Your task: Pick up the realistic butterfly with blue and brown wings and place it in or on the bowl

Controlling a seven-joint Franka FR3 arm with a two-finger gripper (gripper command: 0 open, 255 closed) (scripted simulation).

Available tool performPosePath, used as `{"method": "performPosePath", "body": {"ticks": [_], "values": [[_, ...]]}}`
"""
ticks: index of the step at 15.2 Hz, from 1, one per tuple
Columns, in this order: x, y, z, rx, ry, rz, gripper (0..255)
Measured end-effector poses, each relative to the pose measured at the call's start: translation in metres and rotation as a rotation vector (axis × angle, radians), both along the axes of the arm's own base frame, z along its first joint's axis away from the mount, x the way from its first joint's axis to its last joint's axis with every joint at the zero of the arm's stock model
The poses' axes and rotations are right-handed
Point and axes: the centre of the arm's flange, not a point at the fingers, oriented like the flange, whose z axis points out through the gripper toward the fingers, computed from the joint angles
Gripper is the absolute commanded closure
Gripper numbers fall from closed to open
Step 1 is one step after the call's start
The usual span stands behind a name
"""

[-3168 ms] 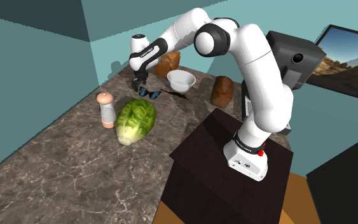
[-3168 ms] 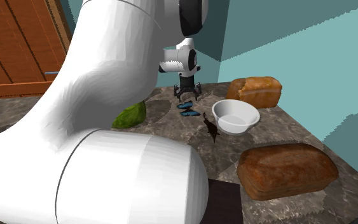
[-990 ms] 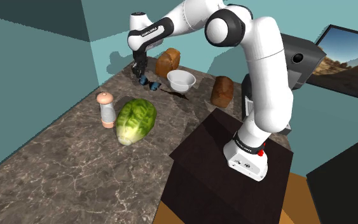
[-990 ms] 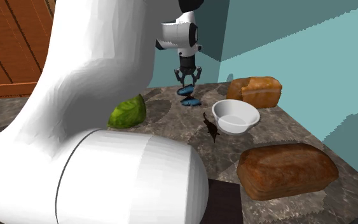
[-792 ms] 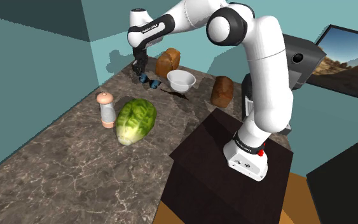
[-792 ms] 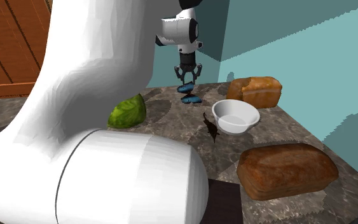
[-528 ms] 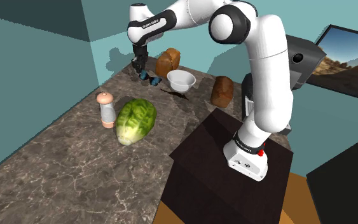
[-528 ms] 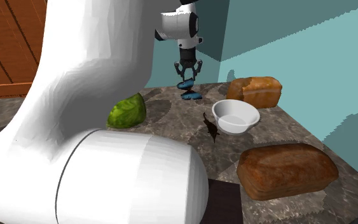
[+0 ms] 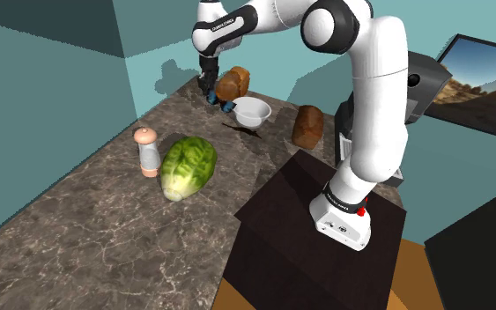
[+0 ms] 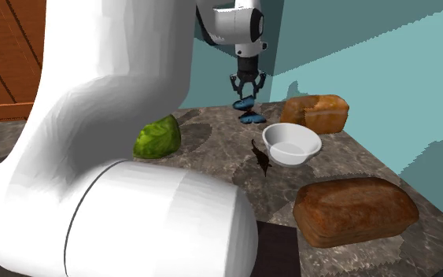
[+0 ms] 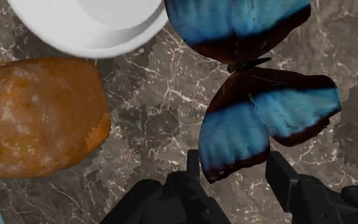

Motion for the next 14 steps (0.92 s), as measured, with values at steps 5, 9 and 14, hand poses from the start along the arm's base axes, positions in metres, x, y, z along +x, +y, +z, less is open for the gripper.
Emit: {"method": "performPosePath", "body": {"ticks": [5, 9, 14], "values": [[-0.024, -0.062, 0.003, 0.000, 0.000, 0.000, 255], [-0.041, -0.114, 0.006, 0.000, 0.000, -0.001, 255], [-0.062, -0.167, 0.005, 0.000, 0.000, -0.001, 255]]}}
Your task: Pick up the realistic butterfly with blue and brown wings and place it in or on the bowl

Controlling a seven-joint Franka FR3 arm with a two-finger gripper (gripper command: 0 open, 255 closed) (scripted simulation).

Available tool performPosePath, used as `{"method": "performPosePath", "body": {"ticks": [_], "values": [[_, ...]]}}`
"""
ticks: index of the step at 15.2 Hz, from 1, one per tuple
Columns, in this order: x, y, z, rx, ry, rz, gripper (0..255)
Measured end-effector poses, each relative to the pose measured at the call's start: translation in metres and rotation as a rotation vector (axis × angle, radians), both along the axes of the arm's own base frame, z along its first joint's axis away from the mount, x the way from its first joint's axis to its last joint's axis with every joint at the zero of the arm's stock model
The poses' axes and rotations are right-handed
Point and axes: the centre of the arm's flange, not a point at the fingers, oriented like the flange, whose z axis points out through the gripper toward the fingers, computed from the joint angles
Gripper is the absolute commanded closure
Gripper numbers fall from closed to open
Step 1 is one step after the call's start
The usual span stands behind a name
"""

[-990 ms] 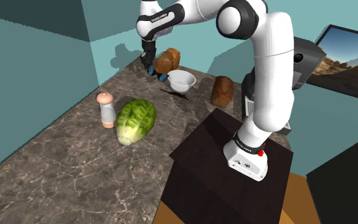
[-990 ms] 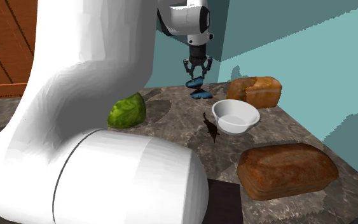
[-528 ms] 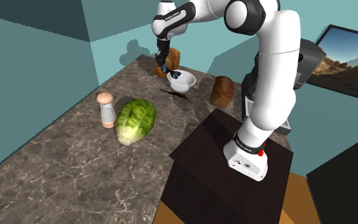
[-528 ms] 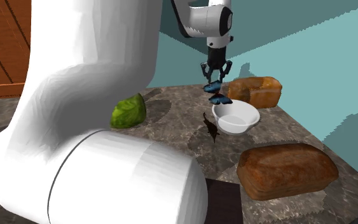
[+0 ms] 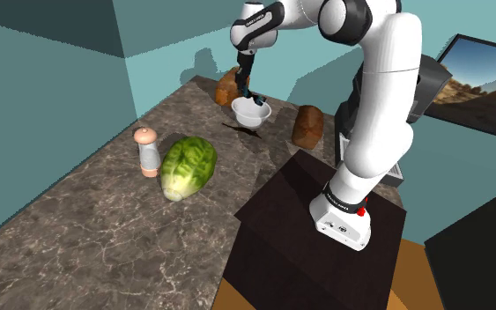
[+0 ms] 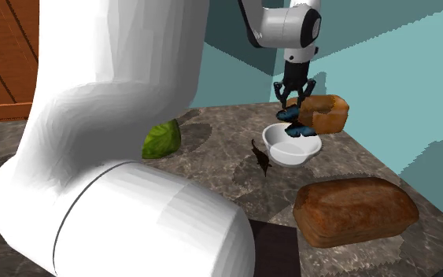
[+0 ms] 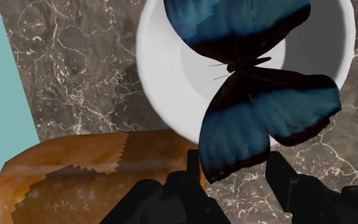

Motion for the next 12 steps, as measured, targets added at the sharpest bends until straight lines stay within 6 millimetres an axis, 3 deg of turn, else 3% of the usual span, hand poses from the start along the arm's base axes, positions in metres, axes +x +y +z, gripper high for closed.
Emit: {"method": "performPosePath", "body": {"ticks": [12], "values": [[-0.001, -0.005, -0.060, 0.000, 0.001, 0.001, 255]]}}
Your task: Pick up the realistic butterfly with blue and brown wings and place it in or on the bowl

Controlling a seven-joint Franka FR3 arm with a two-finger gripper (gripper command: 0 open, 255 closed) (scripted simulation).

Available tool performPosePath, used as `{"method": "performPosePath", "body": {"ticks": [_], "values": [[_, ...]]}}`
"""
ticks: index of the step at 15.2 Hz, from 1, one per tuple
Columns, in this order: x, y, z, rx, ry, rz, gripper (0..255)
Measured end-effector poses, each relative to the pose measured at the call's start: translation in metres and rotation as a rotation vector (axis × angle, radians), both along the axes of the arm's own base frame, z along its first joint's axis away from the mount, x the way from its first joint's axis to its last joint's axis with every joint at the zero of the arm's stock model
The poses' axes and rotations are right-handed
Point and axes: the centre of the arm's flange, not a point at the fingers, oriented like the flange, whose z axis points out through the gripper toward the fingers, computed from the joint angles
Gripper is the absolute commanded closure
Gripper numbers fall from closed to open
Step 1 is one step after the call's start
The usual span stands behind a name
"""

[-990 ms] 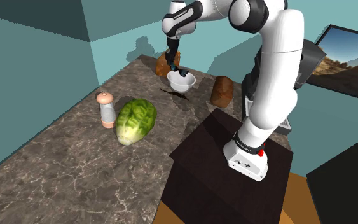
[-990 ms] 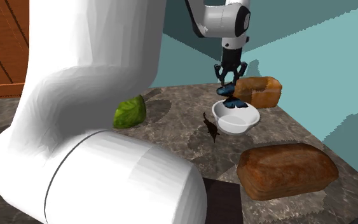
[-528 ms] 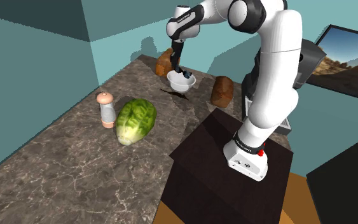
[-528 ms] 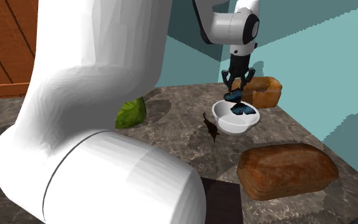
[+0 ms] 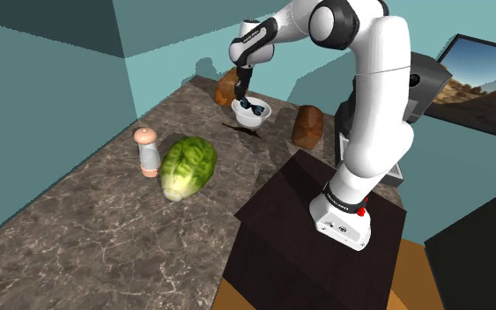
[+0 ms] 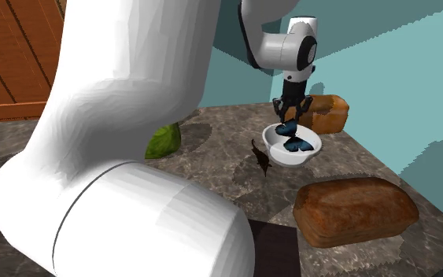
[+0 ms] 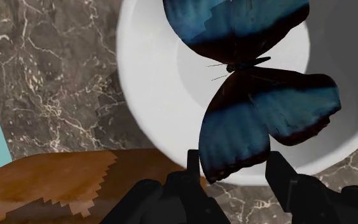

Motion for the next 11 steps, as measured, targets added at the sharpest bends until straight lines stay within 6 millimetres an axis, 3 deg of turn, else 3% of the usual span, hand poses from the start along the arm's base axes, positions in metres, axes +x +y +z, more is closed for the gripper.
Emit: {"method": "performPosePath", "body": {"ticks": [4, 9, 10, 11], "values": [[0.001, 0.001, -0.015, 0.001, -0.005, 0.004, 255], [0.001, 0.003, -0.018, 0.001, -0.004, 0.004, 255], [0.001, 0.002, -0.018, 0.001, -0.004, 0.004, 0], [0.000, 0.001, -0.018, 0.001, -0.002, 0.002, 0]]}}
